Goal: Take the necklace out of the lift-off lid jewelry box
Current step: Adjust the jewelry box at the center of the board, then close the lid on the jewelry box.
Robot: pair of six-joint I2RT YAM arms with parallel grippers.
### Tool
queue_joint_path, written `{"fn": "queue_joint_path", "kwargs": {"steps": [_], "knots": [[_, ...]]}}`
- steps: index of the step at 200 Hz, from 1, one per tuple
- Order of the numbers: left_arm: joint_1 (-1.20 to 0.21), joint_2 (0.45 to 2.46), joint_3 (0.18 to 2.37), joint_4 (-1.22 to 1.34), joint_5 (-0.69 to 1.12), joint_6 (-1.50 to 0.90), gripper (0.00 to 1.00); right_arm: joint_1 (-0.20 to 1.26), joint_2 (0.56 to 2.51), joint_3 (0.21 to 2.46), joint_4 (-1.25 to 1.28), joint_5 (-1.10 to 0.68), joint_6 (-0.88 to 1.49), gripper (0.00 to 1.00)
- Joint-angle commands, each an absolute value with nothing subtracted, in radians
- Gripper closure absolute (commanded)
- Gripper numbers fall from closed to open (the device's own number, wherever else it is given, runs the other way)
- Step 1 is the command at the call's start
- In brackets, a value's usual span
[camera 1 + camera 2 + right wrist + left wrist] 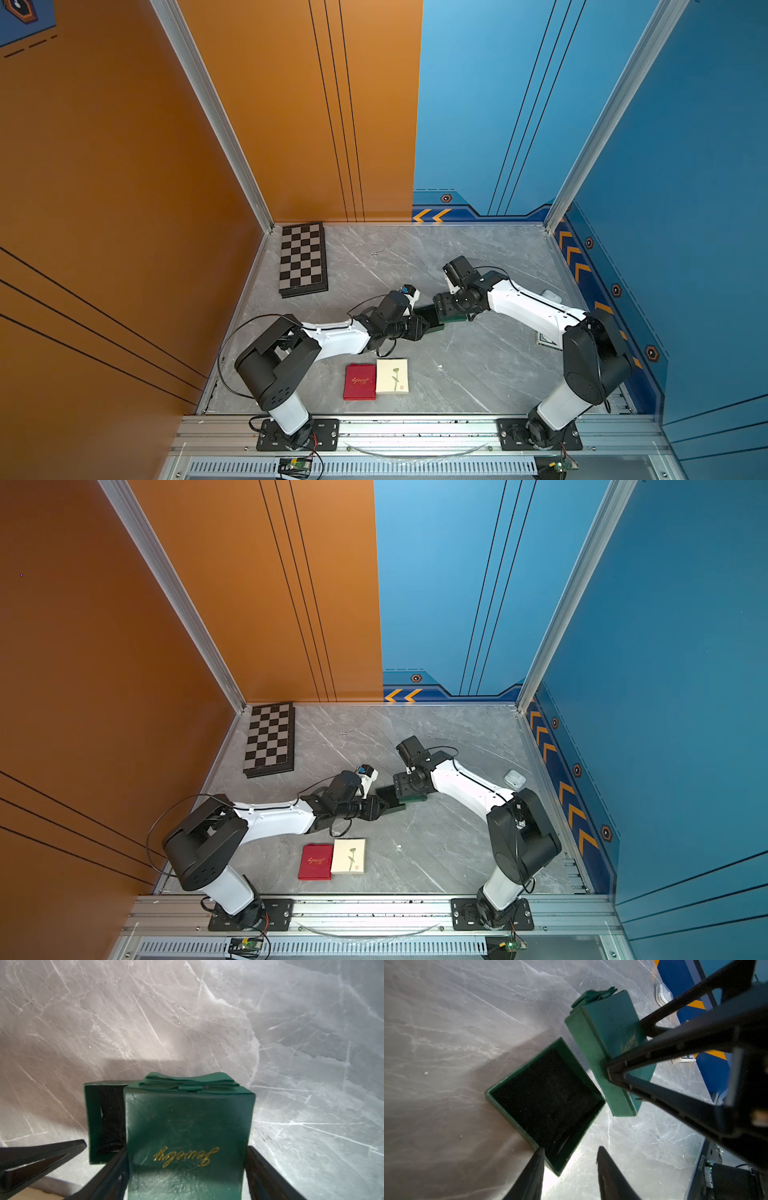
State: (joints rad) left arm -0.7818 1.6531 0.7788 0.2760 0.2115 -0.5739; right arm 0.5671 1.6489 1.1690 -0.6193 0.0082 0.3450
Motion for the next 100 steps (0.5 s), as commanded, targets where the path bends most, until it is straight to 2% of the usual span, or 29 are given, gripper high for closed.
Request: {"fn": "queue_joint_path", "kwargs": {"steps": [1, 100], "knots": [[-0.778, 1.619, 0.749, 0.296, 0.216, -0.58, 0.57, 0.581, 1.634, 1.196, -0.65, -0.006, 0.366, 0.18], [-0.633, 1.367, 0.696, 0.077, 0.079, -0.45, 0.51, 0.679, 1.727, 1.295, -0.698, -0.007, 0.328, 0.18]]}}
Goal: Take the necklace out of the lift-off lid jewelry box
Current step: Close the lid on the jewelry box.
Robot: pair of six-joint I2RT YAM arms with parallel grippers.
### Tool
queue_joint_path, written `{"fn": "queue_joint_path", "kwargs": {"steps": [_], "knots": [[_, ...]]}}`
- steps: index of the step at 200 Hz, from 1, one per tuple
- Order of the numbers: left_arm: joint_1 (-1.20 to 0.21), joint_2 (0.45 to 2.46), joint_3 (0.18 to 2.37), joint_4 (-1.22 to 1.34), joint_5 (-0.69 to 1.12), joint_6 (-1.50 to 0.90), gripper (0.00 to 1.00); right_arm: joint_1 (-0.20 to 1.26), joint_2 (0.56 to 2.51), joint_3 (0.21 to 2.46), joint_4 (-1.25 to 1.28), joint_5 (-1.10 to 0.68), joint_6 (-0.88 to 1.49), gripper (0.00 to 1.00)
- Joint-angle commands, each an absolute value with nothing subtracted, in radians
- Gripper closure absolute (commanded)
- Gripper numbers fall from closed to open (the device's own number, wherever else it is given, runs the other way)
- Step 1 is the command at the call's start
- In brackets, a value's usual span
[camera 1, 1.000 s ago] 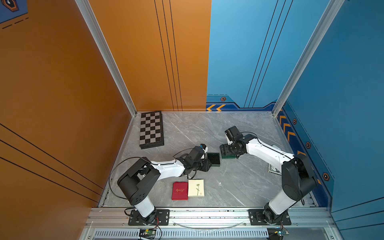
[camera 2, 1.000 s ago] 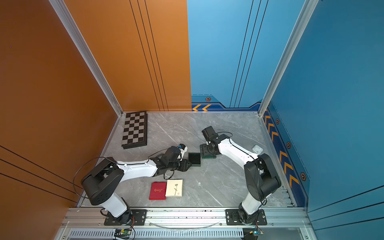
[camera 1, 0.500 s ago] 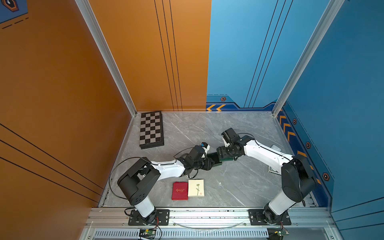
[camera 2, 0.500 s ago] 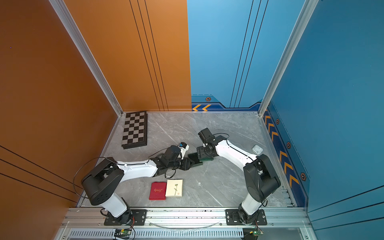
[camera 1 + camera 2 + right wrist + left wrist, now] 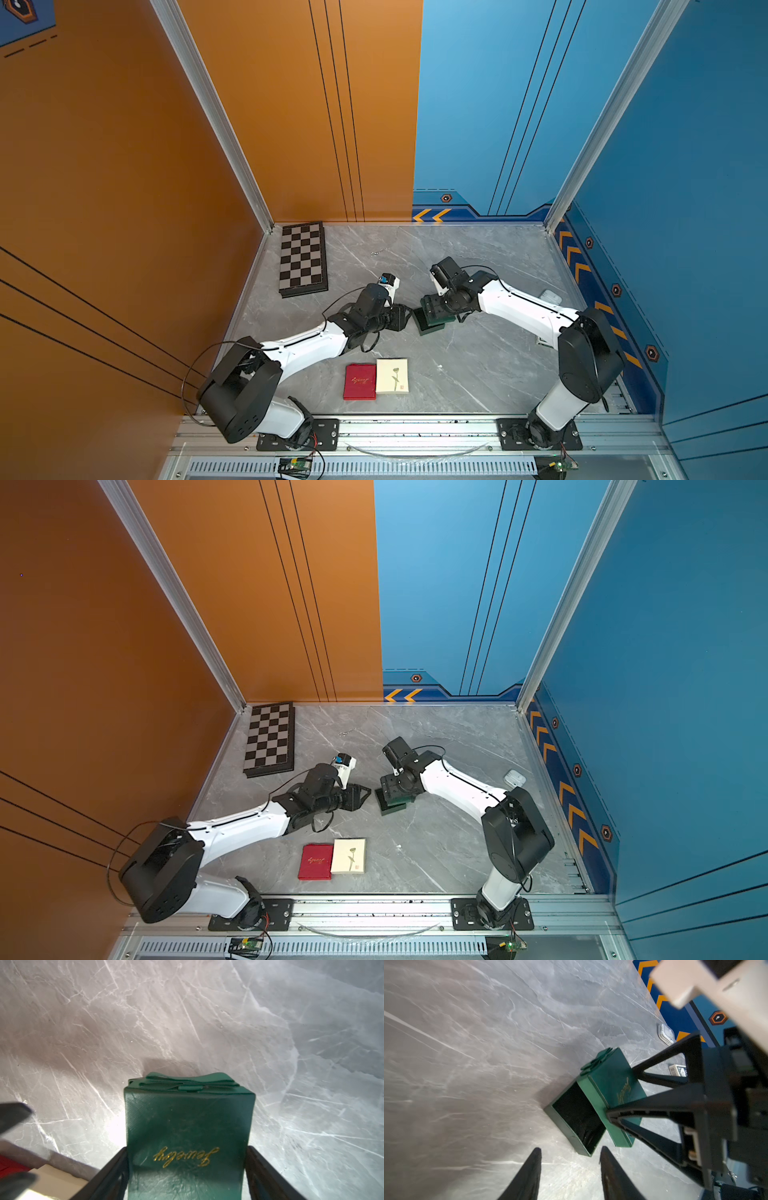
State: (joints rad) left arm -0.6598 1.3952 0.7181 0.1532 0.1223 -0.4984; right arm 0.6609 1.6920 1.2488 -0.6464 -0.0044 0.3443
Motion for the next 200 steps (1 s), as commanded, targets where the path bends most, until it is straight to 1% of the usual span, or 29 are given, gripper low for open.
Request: {"fn": "queue_joint_path", "kwargs": {"steps": [1, 24, 58, 61, 73, 200], "knots": [[-0.633, 1.366, 0.695, 0.077, 0.079, -0.451, 0.51, 0.68, 1.729, 1.296, -0.699, -0.006, 0.327, 0.18], [-0.62, 1.359, 0.685, 0.075, 0.076, -0.447, 0.49, 0.693, 1.753, 1.322, -0.718, 0.009, 0.314, 0.18], [-0.617, 1.367, 0.684, 0.074, 0.081, -0.447, 0.49, 0.693, 1.778, 1.344, -0.735, 0.021, 0.307, 0.18], [-0.617, 1.368, 0.685, 0.074, 0.081, -0.448, 0.49, 0.721, 1.781, 1.345, -0.736, 0.024, 0.307, 0.18], [-0.616, 1.37, 0.686, 0.075, 0.081, -0.447, 0.48, 0.728, 1.788, 1.35, -0.739, 0.029, 0.306, 0.18], [-0.606, 1.37, 0.68, 0.077, 0.093, -0.447, 0.47, 0.738, 1.829, 1.384, -0.762, 0.085, 0.319, 0.17]]}}
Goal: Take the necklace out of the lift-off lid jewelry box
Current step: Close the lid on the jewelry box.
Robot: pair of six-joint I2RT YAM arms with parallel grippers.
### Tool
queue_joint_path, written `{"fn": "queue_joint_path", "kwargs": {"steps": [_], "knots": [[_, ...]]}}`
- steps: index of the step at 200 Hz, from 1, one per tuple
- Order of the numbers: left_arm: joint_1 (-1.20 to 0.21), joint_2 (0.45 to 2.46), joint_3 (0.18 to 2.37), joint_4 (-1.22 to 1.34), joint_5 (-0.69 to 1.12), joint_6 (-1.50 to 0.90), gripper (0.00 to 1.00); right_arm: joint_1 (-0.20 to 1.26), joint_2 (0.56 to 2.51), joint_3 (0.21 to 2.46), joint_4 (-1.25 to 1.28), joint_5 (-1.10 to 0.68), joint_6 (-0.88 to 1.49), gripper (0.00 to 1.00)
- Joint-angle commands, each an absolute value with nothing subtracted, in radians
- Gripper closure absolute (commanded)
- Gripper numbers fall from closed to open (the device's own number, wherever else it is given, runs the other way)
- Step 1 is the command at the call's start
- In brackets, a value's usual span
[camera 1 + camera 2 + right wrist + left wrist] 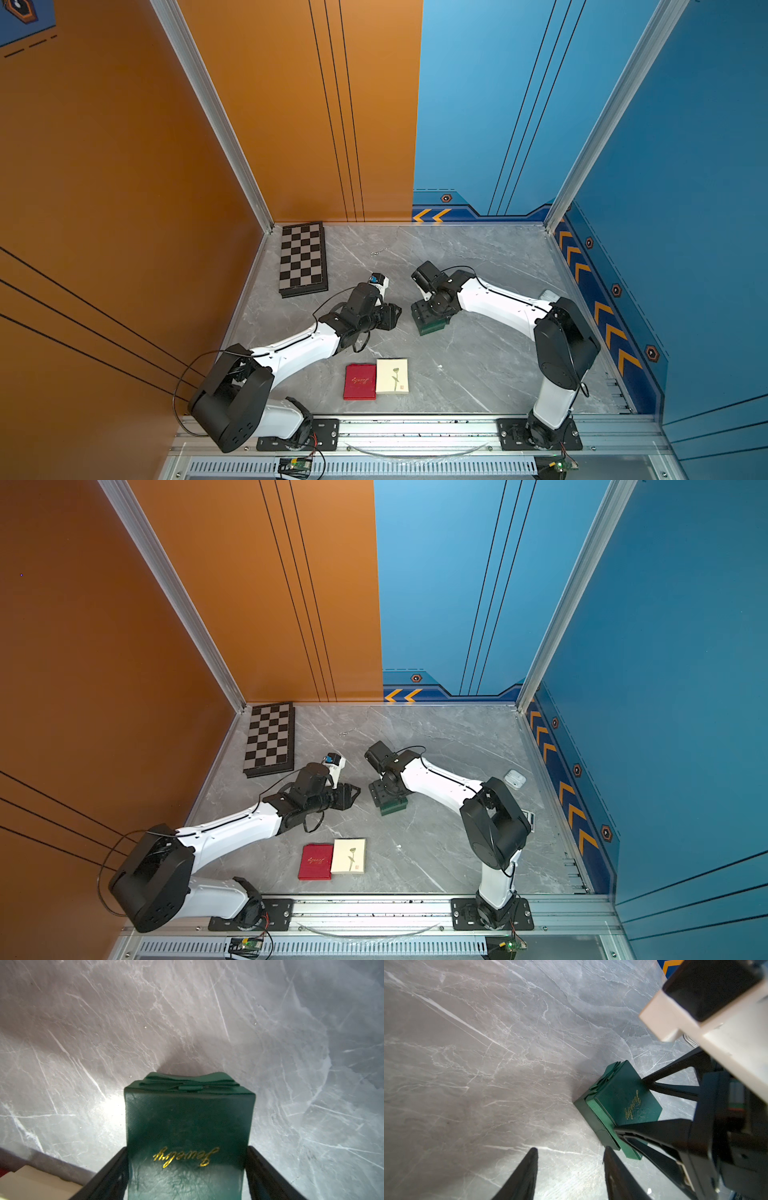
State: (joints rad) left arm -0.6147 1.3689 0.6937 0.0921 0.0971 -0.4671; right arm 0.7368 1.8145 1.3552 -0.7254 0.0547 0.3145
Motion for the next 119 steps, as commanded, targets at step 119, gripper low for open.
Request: {"fn": "queue_joint_path", "kwargs": {"steps": [119], "knots": [[-0.603, 1.371, 0.678, 0.077, 0.102, -0.448, 0.47, 0.737, 1.852, 1.394, -0.764, 0.087, 0.324, 0.17]]}}
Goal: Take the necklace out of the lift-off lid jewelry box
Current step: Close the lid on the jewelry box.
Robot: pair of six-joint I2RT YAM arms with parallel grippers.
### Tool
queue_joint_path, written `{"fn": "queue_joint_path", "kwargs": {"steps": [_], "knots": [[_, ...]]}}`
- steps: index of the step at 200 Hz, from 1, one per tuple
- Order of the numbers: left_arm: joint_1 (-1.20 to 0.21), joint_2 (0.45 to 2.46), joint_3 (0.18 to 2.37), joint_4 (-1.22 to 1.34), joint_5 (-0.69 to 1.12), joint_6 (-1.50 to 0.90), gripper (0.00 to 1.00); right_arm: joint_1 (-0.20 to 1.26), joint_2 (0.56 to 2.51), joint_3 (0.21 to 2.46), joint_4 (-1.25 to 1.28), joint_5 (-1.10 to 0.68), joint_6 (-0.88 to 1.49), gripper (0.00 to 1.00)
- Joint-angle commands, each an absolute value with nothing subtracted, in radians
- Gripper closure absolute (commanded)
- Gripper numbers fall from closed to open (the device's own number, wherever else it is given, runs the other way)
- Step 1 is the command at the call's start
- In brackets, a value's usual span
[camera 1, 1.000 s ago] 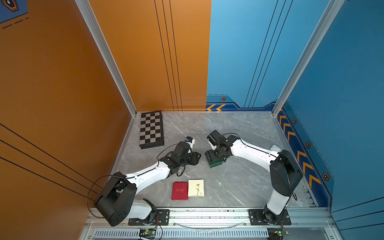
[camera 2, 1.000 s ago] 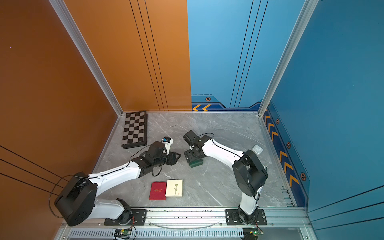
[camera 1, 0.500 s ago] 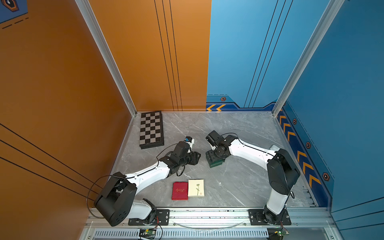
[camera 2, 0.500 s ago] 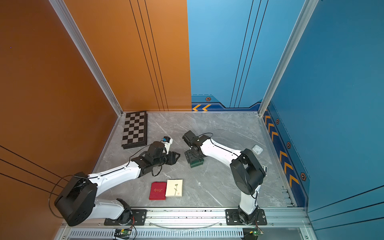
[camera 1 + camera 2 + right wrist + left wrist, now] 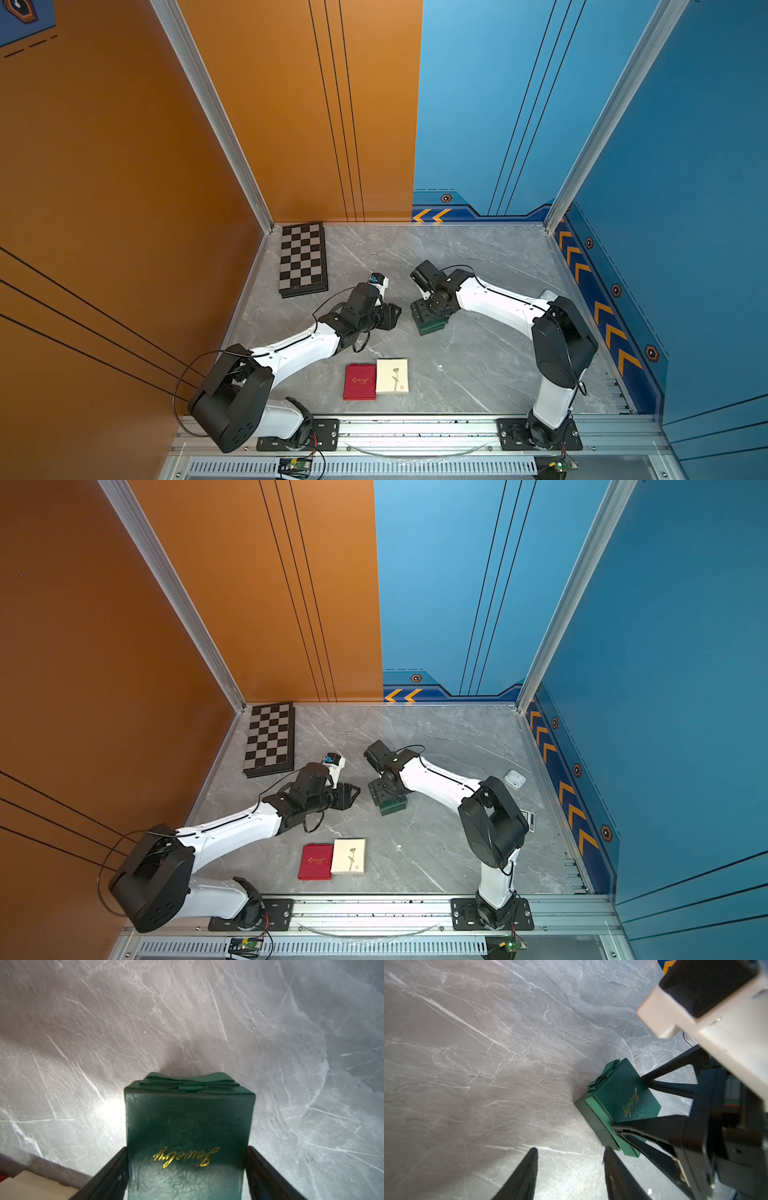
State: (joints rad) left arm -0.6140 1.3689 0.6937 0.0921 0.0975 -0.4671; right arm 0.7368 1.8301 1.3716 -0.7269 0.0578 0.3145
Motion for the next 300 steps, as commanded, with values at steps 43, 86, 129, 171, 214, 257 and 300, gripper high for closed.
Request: {"fn": "queue_joint_path", "kwargs": {"steps": [43, 86, 129, 171, 214, 257, 300], "knots": [[-0.603, 1.364, 0.675, 0.078, 0.103, -0.449, 0.47, 0.735, 1.86, 1.398, -0.764, 0.089, 0.321, 0.17], [-0.601, 1.364, 0.675, 0.078, 0.105, -0.451, 0.47, 0.734, 1.864, 1.397, -0.764, 0.09, 0.319, 0.17], [-0.601, 1.367, 0.676, 0.078, 0.104, -0.45, 0.47, 0.734, 1.87, 1.399, -0.764, 0.089, 0.32, 0.17], [-0.601, 1.368, 0.676, 0.078, 0.106, -0.451, 0.47, 0.735, 1.875, 1.396, -0.764, 0.089, 0.32, 0.17], [-0.6, 1.37, 0.676, 0.079, 0.108, -0.451, 0.47, 0.735, 1.886, 1.391, -0.765, 0.089, 0.322, 0.17], [-0.598, 1.371, 0.678, 0.08, 0.11, -0.451, 0.47, 0.734, 1.9, 1.386, -0.764, 0.087, 0.321, 0.18], [-0.596, 1.367, 0.678, 0.08, 0.109, -0.45, 0.47, 0.735, 1.918, 1.351, -0.737, 0.076, 0.338, 0.18]]}}
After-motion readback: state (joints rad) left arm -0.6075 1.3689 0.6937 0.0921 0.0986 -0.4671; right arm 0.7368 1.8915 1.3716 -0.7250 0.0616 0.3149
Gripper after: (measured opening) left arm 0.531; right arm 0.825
